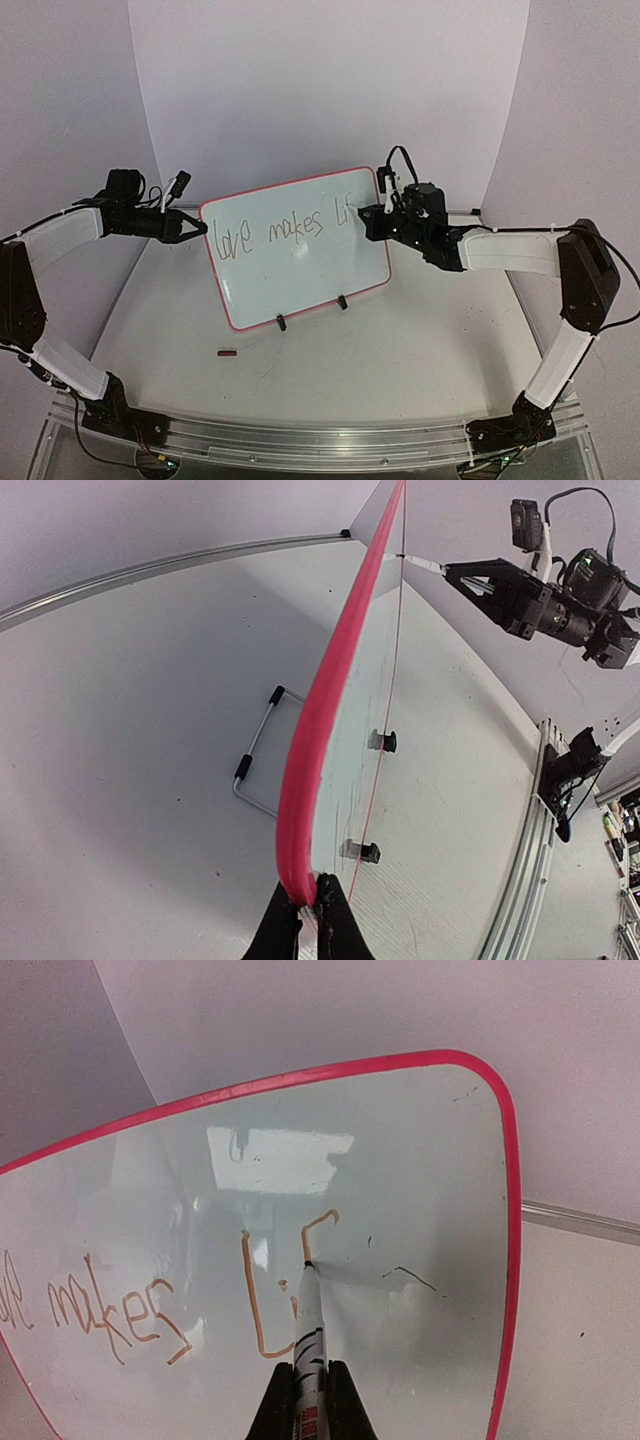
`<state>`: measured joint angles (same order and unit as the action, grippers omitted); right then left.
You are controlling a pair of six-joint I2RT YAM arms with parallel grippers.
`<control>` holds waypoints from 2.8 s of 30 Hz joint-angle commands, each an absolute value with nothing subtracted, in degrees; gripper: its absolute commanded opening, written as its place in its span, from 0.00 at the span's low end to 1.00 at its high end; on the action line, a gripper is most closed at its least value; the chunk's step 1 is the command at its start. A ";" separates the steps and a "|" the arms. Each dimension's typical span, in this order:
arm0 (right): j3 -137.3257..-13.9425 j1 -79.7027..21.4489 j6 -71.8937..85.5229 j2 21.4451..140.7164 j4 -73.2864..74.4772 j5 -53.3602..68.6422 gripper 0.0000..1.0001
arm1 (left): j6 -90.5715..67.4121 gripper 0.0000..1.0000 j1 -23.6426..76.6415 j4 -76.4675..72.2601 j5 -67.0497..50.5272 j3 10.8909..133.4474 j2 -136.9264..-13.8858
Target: Write a sentence on the whiteboard
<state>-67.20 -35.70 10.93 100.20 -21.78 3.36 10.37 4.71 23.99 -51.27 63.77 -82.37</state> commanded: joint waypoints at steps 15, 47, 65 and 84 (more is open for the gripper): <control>-58.73 -35.88 15.22 99.13 -23.69 4.11 0.00 | 13.42 0.00 5.43 25.19 -48.54 65.13 -83.39; -64.94 -38.03 12.33 93.92 -23.11 1.90 0.00 | 13.30 0.00 5.50 25.16 -48.55 65.13 -83.42; -69.31 -38.01 10.10 100.18 -21.97 -1.63 0.00 | 13.39 0.00 5.51 25.22 -48.43 65.13 -83.76; -71.37 -37.97 9.65 102.30 -20.81 -3.47 0.00 | 13.45 0.00 5.46 25.40 -48.36 65.22 -83.85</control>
<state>-69.01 -37.93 10.28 101.49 -21.21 -1.11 9.65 4.84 24.06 -51.29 63.77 -82.65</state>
